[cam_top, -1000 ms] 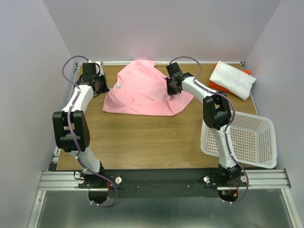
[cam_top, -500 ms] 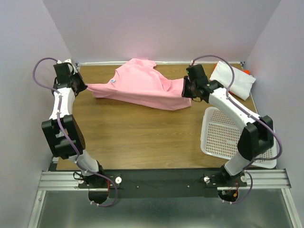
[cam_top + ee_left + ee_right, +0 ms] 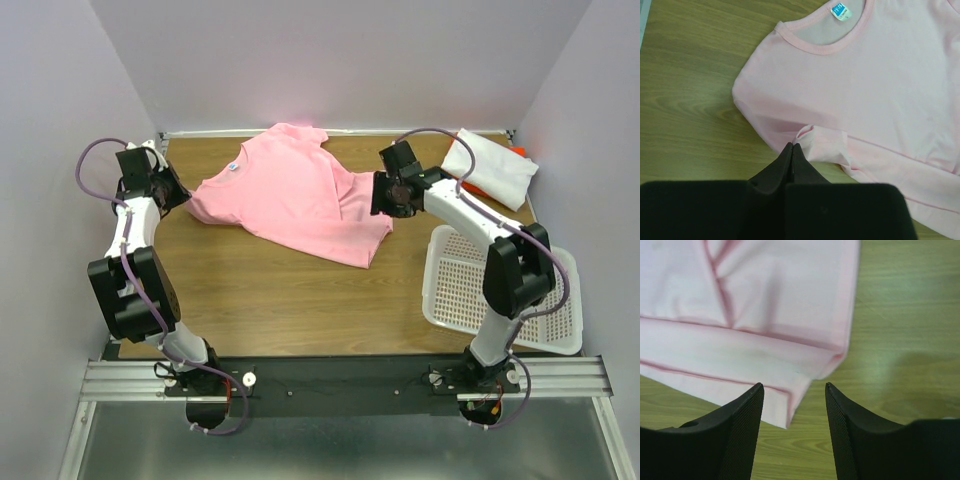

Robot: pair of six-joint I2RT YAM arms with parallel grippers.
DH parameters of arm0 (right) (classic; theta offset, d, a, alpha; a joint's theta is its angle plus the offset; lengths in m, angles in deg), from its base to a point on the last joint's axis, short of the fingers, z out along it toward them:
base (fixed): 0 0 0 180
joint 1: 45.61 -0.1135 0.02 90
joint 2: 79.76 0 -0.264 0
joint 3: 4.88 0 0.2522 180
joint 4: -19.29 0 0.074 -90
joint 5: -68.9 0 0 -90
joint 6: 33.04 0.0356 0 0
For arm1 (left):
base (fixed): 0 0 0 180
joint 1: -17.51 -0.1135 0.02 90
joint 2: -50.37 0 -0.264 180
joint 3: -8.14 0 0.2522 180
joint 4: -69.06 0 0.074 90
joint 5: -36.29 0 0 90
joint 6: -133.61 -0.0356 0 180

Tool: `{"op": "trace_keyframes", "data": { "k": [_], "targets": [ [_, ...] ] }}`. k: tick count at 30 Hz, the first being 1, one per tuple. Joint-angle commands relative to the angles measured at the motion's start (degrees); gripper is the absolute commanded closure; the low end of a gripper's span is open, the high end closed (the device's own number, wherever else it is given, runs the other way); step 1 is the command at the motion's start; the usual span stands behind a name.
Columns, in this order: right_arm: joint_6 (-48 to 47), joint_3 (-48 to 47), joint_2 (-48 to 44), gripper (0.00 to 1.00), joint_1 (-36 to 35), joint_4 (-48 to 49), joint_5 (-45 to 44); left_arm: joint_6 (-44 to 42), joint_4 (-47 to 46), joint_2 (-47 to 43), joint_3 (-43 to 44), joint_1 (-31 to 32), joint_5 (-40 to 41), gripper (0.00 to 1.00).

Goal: Fold and stack the t-shirts
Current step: Flatten the tshirt out

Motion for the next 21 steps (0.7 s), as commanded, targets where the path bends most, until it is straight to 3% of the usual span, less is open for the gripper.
{"op": "trace_keyframes", "data": {
  "k": [1, 10, 21],
  "targets": [
    [-3.7, -2.8, 3.4, 0.41, -0.2, 1.5, 11.4, 0.0, -1.7, -1.1, -0.5, 0.1, -2.8, 1.0],
    [-4.3, 4.0, 5.8, 0.42, -1.4, 3.7, 16.2, -0.2, -1.8, -0.6, -1.8, 0.1, -3.5, 1.0],
    [-3.3, 4.9, 9.6, 0.45, -2.6, 5.0, 18.1, -0.5, -1.8, 0.1, -1.9, 0.1, -2.9, 1.0]
  ]
}}
